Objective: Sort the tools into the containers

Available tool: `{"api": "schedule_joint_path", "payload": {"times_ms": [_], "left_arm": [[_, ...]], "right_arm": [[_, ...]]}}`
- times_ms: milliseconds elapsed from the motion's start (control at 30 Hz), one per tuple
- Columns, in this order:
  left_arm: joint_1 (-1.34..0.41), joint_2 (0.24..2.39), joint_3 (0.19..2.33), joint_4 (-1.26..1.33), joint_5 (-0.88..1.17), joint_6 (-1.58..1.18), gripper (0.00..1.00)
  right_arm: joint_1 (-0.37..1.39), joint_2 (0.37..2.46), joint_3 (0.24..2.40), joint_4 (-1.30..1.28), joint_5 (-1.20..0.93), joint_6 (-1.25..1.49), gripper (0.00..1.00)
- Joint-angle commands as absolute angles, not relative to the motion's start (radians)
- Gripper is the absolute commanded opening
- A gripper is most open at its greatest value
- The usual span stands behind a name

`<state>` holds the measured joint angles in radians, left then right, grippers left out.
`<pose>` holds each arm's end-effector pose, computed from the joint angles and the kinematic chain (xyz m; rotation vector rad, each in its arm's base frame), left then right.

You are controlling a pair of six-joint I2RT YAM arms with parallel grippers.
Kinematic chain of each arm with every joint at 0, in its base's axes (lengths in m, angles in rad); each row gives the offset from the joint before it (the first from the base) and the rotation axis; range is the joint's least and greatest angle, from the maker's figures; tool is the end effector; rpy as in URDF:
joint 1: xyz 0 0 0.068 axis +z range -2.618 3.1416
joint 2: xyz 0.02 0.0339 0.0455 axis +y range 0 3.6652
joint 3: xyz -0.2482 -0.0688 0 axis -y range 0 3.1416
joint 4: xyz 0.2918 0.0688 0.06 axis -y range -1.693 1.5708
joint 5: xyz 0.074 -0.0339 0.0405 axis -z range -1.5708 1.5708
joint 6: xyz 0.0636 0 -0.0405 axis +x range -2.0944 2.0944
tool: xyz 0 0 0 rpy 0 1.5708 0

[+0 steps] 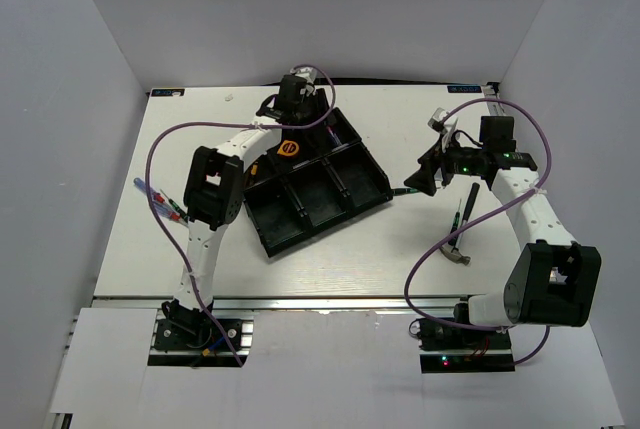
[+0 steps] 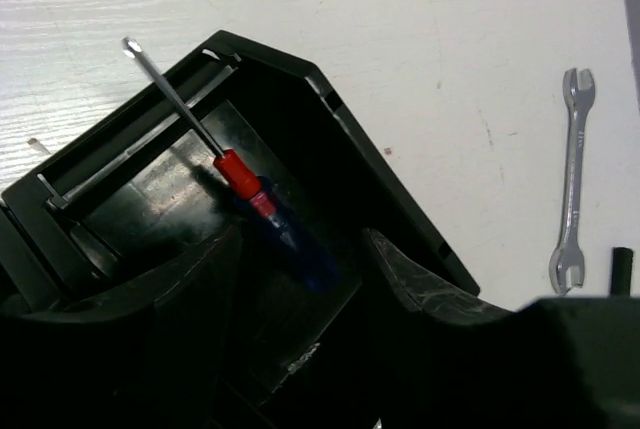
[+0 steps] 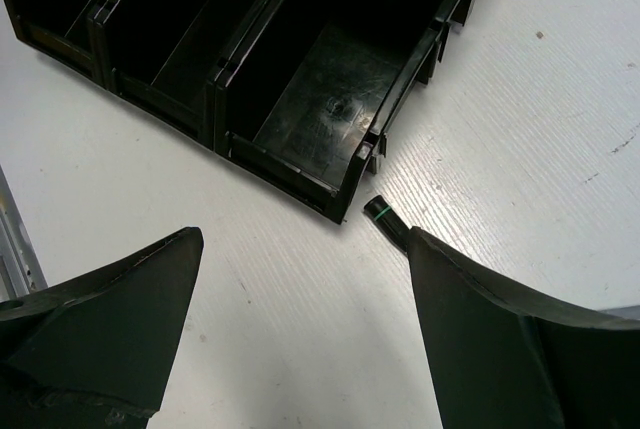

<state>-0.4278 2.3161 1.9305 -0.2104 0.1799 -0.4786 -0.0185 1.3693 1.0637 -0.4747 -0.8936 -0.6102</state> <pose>0.5360 -0.2569 0.1651 0.0502 2.2442 -0.7022 0.3484 0.0431 0.2460 -0.9919 1.8457 0.6711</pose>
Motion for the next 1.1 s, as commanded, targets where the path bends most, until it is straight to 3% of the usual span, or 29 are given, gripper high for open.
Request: {"api": "schedule_joint_path", "payload": {"times_ms": [0,167,267,400,533,600,833,1067], "left_arm": [[-0.431,2.207,1.940,-0.207,0.221,-0.454,0.63],[-0.423,2.078,1.931,-0.219,0.219,-0.405,0.66],[-0.361,1.935,1.823,-0.238,0.221,-0.422,0.65],[-0.223,1.687,1.518,-0.227,0.261,-0.491,0.61],[0.034,1.453,1.150,-0.235,0.281,-0.543,0.58],[0.122,1.364,1.068,-0.258,0.293,-0.546,0.56],[0.379,1.338,0.904,-0.337,0.236,-0.493,0.52],[0.437,1.449,0.925,-0.345,0.207,-0.451,0.49]], "right_arm": [[-0.021,1.358,1.075,-0.483,-0.916,-0.620,0.89],[-0.021,1.353,1.078,-0.499,-0.914,-0.641,0.89],[-0.021,1.354,1.080,-0.514,-0.926,-0.673,0.89],[-0.021,1.368,1.074,-0.520,-0.936,-0.690,0.89],[-0.021,1.371,1.048,-0.502,-0.943,-0.684,0.89],[-0.021,1.377,1.045,-0.494,-0.950,-0.683,0.89],[-0.021,1.402,1.051,-0.500,-0.971,-0.692,0.89],[-0.021,1.402,1.051,-0.506,-0.973,-0.692,0.89]]}}
